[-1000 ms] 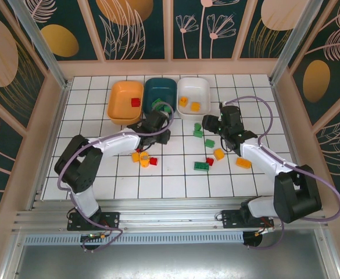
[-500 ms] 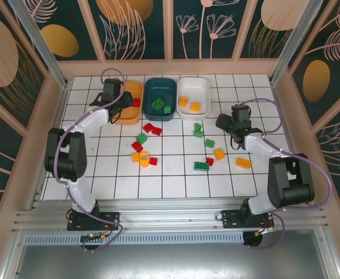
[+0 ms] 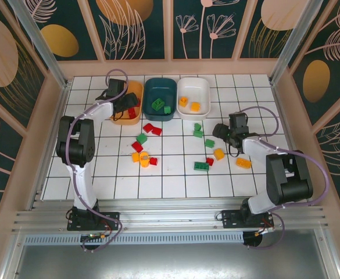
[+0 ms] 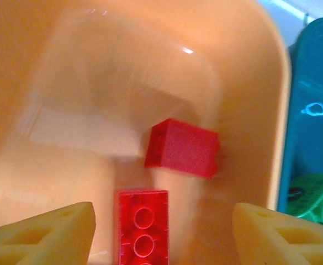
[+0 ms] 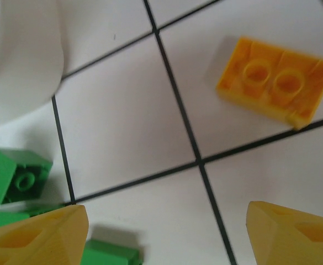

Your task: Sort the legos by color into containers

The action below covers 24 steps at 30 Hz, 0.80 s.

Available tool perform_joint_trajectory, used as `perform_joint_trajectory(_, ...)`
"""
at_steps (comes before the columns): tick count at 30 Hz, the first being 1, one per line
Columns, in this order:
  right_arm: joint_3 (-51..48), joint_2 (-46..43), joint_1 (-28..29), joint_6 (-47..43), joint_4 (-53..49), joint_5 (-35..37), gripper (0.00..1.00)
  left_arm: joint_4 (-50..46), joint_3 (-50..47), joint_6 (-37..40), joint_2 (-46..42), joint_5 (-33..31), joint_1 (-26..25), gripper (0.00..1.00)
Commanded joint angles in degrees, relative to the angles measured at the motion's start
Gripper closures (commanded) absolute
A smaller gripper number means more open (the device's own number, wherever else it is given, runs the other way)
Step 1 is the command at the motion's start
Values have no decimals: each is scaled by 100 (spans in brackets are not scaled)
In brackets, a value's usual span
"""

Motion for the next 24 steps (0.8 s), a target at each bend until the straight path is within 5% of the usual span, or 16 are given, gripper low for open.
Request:
perform_joint_trajectory(1, -85, -197, 57, 102, -99, 169, 24, 3, 146, 54, -101, 290, 35, 28)
perform_joint_trajectory(7, 206, -142, -135, 9, -131, 989, 23, 752, -859, -270, -1204, 612, 30, 28)
perform_joint_trajectory(13, 1204, 913, -328, -418, -765, 1572, 20, 1887, -2439, -745, -2351, 1399, 29, 24)
perform_joint_trajectory(24, 1456, 1506, -278, -798, -1009, 1847, 21, 2180, -3377, -912, -3000, 1725, 19, 24)
